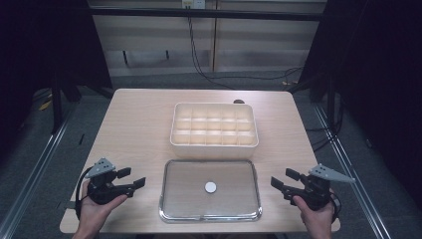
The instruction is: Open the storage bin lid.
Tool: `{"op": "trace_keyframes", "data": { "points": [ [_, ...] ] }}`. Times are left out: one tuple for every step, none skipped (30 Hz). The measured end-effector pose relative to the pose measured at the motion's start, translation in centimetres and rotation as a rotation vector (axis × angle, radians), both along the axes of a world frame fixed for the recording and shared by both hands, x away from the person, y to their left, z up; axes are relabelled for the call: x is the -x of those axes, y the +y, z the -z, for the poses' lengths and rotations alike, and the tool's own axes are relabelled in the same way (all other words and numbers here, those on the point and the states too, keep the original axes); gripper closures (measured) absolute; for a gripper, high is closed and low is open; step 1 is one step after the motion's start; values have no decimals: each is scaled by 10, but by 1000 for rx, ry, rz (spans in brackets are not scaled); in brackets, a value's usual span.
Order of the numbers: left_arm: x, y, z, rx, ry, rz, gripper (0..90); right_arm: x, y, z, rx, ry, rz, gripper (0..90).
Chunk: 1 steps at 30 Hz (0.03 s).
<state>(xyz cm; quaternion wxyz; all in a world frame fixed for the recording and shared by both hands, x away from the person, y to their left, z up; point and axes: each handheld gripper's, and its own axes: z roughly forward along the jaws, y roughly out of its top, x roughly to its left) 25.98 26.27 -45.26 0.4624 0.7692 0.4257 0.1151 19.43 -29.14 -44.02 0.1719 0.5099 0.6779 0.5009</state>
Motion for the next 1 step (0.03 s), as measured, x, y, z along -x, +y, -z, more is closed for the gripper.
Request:
{"op": "trace_keyframes", "data": {
  "points": [
    [-1,1,0,-3,-1,-3,280,0,-3,0,1,-3,13,246]
  ]
}}
